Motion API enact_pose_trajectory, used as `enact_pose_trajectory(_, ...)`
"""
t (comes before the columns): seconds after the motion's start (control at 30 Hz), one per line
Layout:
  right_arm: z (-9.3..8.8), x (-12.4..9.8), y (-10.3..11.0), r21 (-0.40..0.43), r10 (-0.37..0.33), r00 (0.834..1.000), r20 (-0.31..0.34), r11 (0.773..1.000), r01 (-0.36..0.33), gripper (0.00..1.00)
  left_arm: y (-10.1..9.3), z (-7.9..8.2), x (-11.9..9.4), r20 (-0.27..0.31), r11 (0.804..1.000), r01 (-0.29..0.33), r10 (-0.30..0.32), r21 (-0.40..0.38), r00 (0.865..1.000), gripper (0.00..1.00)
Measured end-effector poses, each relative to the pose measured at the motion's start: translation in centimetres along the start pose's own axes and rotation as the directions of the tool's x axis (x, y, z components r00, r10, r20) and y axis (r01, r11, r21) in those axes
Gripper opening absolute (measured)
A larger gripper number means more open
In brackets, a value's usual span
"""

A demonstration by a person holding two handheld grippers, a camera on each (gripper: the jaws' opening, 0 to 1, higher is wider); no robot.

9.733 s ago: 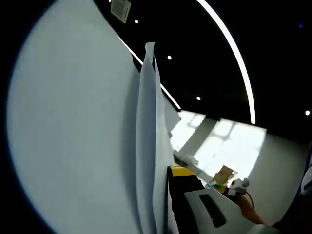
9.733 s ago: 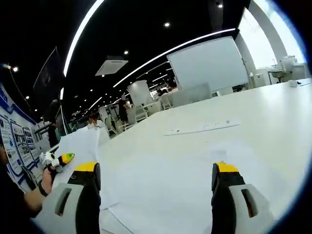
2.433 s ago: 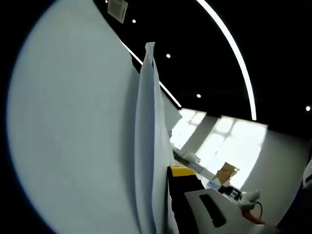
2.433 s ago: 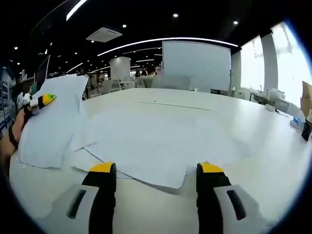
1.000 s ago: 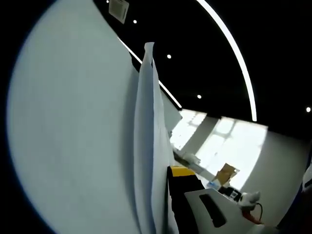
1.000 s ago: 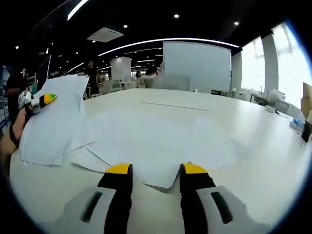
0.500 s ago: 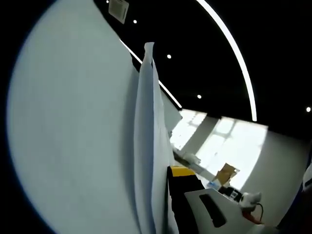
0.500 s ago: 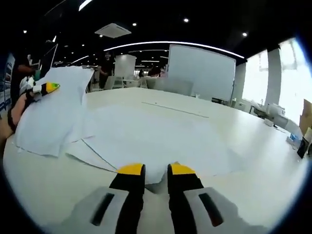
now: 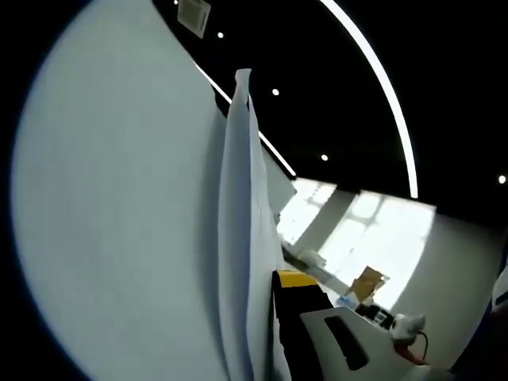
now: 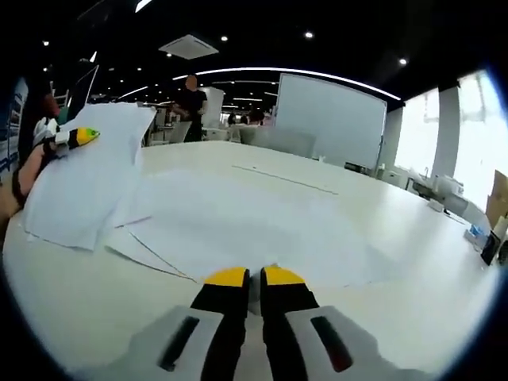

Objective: Organize the stack of printing papers by aligning and flattening the scattered papers on the table

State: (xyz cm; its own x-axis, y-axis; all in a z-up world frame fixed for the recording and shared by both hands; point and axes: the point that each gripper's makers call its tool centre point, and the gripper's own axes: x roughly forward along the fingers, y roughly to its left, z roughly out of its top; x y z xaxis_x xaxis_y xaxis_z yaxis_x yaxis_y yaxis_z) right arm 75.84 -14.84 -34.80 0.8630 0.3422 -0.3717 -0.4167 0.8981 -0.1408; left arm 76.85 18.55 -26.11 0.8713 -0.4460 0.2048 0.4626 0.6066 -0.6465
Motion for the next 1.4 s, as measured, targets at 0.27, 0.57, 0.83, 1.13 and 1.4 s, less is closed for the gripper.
enact_pose_trajectory(0.27,0.2,-0.2,0.0,0.041,0.006,1.000,0.017,0.999,-0.007,0.00,0.1,0.0,0.0,0.000,1.000,-0.002,0.002,0.002,1.000,0.06)
enact_pose_trajectory(0.57,0.6,-0.6,0.3,0.065,0.014,0.999,0.035,0.998,-0.016,0.00,0.1,0.1,0.0,0.000,1.000,-0.003,0.003,0.004,1.000,0.06)
enact_pose_trajectory(0.83,0.9,-0.9,0.5,0.104,0.020,0.998,0.055,0.994,-0.026,0.00,0.2,0.2,0.0,0.000,1.000,-0.004,0.004,0.006,1.000,0.06)
enact_pose_trajectory(1.13,1.3,-1.4,0.6,0.141,0.020,0.997,0.076,0.989,-0.031,0.00,0.2,0.2,0.0,0.000,1.000,-0.004,0.004,0.008,1.000,0.06)
enact_pose_trajectory(1.4,1.7,-1.7,0.9,0.175,0.032,0.995,0.094,0.983,-0.048,0.00,0.2,0.1,0.0,-0.005,1.000,-0.004,0.004,0.014,1.000,0.06)
